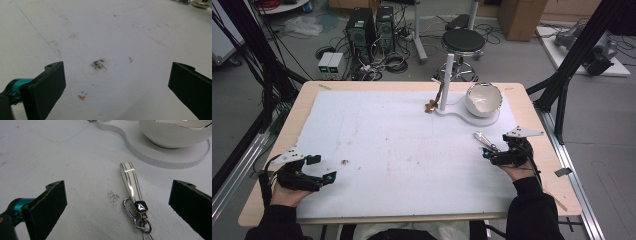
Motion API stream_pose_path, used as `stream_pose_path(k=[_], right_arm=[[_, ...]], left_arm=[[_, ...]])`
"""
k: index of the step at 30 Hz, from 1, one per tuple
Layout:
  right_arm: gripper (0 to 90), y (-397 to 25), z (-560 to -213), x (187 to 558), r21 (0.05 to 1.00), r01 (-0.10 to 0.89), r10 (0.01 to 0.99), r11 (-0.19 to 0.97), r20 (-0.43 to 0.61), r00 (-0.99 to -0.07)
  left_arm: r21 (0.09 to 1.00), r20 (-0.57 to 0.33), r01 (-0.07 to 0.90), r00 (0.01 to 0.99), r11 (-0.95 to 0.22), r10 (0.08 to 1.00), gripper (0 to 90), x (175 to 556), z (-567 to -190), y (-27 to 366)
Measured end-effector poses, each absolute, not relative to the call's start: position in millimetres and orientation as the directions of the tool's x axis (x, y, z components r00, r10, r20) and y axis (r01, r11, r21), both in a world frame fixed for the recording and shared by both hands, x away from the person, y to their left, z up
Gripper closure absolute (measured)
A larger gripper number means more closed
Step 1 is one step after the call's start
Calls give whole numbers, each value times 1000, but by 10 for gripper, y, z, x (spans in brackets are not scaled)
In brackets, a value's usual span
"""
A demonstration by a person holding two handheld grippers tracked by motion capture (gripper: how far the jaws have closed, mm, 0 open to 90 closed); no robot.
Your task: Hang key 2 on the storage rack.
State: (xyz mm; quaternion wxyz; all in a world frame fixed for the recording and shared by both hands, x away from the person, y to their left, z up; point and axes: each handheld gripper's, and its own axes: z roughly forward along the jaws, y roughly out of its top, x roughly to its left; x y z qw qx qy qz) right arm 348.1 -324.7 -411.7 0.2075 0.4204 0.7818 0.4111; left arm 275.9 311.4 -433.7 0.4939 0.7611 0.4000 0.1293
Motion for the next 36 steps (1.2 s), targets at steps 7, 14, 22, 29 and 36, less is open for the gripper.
stream_pose_path(k=[7,14,22,29,36], right_arm=[[7,-3257,-4144,3575,786,515,823,342,15,-568],[7,-3294,-4104,3709,745,543,815,388,-3,-579],[36,-3347,-4165,3849,675,594,806,438,-3,-592],[92,-3427,-4215,3961,627,646,808,434,46,-587],[335,-3466,-4257,4007,598,682,805,421,101,-585]], left_arm=[[852,-212,489,648,-186,732,17,2767,-4339,3126],[849,-211,492,652,-194,728,17,2768,-4344,3121],[855,-211,484,652,-186,728,17,2762,-4332,3132],[856,-211,483,653,-185,727,17,2762,-4331,3147],[855,-213,485,652,-184,727,17,2762,-4332,3150]])
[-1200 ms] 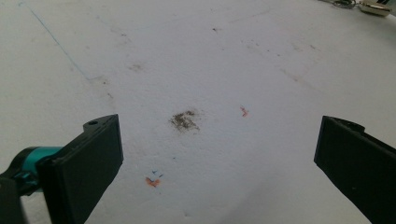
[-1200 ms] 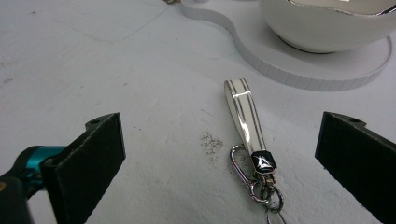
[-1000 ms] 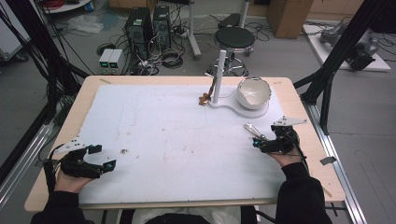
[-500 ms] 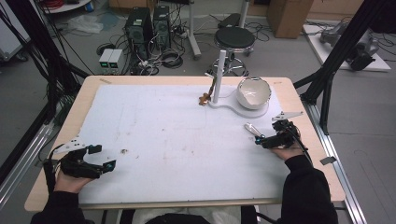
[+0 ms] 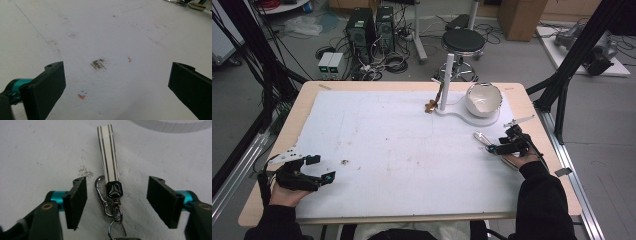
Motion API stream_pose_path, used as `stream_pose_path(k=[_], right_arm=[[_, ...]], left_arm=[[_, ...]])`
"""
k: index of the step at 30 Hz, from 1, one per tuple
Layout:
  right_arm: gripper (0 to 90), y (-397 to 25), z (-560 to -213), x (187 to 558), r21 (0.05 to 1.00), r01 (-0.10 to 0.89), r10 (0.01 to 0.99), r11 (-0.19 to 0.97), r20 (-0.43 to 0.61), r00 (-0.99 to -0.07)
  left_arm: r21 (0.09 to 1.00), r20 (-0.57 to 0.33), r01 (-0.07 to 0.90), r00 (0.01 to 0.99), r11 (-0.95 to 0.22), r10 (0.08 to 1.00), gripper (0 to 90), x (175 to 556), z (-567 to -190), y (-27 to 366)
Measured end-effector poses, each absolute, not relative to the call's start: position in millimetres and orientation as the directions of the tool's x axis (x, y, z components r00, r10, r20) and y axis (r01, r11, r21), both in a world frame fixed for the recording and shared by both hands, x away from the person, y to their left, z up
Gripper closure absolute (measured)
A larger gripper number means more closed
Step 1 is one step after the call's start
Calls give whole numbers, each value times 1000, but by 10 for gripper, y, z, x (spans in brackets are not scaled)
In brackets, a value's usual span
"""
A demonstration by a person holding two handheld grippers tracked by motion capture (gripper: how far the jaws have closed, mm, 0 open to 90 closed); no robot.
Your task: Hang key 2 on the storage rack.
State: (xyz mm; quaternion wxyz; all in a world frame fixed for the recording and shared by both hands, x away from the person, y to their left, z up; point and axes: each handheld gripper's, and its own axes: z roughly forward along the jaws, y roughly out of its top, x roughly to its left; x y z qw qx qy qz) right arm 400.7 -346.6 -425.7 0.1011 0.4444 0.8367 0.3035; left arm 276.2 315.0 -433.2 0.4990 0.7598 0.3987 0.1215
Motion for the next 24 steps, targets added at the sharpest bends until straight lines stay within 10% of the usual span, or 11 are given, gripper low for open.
stream_pose_path(k=[8,24], right_arm=[[684,-3368,-4296,4017,572,666,793,479,44,-608],[741,-3337,-4250,3950,578,669,813,466,17,-582]], left_arm=[[854,-224,489,650,-174,726,17,2758,-4332,3162],[867,-224,473,652,-157,724,17,2752,-4300,3154]])
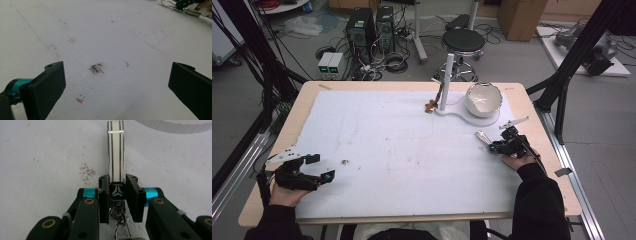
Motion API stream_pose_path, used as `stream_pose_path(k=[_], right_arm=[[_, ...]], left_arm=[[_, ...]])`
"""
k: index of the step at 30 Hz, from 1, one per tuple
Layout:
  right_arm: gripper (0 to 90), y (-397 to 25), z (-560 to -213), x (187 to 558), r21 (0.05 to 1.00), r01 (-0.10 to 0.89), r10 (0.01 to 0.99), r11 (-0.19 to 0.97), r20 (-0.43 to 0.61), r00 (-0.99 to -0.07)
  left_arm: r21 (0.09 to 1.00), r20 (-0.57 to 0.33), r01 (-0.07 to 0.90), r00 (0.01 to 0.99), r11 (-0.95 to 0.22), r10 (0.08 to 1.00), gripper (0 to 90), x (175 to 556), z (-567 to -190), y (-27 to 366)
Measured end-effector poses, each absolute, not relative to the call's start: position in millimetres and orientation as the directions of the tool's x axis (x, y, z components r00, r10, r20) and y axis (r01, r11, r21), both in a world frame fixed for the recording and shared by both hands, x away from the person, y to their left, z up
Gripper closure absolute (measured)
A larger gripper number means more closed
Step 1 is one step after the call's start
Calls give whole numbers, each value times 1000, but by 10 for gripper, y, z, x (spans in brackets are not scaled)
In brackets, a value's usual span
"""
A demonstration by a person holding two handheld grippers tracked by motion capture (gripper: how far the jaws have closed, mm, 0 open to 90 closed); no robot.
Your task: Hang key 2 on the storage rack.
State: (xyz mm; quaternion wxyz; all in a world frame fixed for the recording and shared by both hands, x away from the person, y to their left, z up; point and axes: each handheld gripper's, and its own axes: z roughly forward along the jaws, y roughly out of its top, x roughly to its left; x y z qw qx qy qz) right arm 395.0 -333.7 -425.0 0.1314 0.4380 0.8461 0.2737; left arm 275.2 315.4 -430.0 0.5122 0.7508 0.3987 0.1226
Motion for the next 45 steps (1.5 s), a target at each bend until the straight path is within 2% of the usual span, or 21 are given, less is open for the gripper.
stream_pose_path(k=[18,32,45], right_arm=[[741,-3494,-3924,3786,718,626,837,304,113,-536],[741,-3350,-3470,3780,800,542,827,258,107,-552],[741,-3202,-3308,3834,828,512,828,230,109,-550]], left_arm=[[864,-229,480,647,-155,727,17,2774,-4320,3140],[865,-227,477,650,-156,725,17,2775,-4322,3140],[865,-226,475,654,-160,722,17,2779,-4326,3141]])
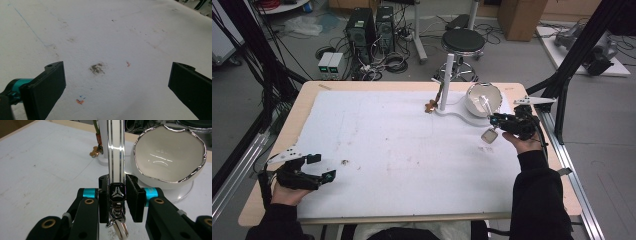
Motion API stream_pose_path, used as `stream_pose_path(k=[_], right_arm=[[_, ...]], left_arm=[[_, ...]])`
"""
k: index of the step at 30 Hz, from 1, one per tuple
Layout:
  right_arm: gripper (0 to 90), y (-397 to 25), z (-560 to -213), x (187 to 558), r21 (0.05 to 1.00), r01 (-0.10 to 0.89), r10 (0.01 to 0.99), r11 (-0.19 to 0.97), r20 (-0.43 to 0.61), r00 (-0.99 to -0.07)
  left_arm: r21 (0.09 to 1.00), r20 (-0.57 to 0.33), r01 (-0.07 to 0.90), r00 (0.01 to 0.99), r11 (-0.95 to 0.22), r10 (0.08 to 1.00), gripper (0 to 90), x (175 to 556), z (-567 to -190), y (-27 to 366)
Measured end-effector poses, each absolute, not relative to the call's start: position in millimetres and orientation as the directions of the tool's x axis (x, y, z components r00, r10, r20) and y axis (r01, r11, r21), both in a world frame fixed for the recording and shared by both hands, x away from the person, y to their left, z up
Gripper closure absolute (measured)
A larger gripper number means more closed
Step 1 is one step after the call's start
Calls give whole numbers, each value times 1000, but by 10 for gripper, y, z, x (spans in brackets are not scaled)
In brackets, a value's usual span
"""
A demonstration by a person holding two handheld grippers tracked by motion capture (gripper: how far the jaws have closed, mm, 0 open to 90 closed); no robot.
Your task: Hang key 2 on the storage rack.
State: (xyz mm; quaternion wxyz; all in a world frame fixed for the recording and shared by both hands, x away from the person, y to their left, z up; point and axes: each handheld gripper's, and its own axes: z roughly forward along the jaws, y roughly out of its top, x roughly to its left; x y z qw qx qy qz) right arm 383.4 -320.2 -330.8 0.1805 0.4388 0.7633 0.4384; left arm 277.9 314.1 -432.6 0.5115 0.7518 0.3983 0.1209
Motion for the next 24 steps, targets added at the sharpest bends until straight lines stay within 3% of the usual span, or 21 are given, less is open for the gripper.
stream_pose_path(k=[24], right_arm=[[741,-2857,-2973,4008,850,463,812,251,76,-579]], left_arm=[[868,-227,472,656,-156,720,17,2780,-4326,3143]])
